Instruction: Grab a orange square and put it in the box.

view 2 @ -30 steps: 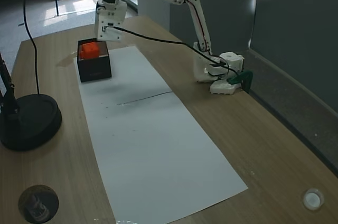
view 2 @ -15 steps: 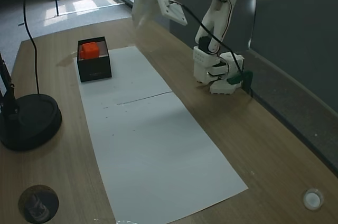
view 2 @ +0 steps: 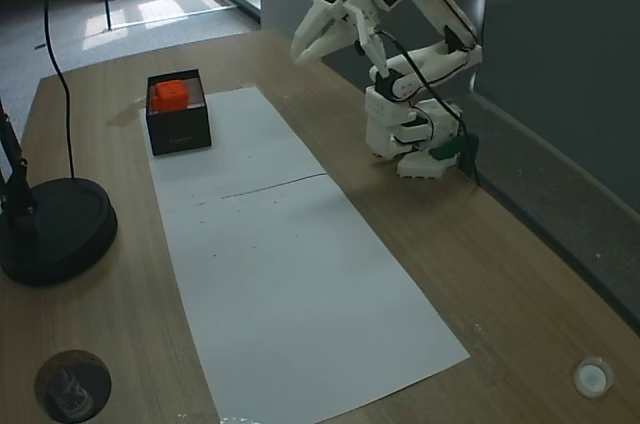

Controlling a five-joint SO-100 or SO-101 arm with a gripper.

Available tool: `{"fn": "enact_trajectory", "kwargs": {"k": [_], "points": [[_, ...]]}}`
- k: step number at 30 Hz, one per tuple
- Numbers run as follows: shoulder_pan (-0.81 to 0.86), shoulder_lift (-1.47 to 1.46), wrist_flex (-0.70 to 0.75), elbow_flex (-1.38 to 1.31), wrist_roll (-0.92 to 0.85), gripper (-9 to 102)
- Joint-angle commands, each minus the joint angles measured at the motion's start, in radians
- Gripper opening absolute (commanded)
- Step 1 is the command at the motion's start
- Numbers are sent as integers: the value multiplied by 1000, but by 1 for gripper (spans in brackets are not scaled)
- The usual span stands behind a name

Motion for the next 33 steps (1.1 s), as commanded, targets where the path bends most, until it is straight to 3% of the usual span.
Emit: {"fn": "enact_trajectory", "kwargs": {"k": [1,15,22,30,33], "points": [[21,100,-55,67,0,0],[64,466,-249,439,21,0],[69,462,-330,638,262,0],[66,462,-321,873,84,0],[61,460,-250,854,78,0]]}}
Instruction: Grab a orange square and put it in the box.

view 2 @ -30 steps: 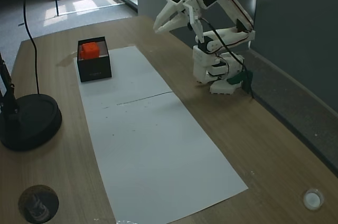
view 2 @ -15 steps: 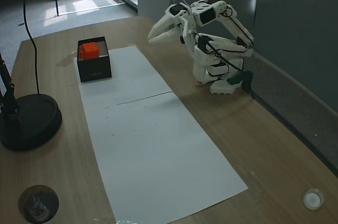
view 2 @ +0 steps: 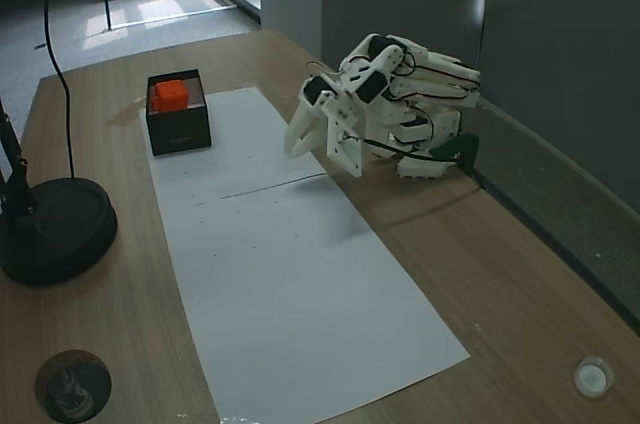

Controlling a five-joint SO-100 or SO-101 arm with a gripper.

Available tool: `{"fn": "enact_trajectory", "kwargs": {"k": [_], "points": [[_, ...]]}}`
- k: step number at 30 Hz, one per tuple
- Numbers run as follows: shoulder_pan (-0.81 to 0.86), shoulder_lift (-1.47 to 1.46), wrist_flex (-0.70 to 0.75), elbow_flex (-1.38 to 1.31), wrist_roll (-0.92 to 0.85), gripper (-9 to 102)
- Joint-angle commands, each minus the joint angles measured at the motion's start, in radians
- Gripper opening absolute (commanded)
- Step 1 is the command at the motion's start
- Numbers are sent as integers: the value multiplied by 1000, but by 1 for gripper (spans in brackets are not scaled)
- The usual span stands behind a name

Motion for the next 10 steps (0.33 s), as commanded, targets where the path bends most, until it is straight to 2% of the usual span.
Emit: {"fn": "enact_trajectory", "kwargs": {"k": [1,4,10], "points": [[-9,23,74,-44,-6,0],[-58,23,236,-89,-8,0],[-67,23,238,-91,-6,0]]}}
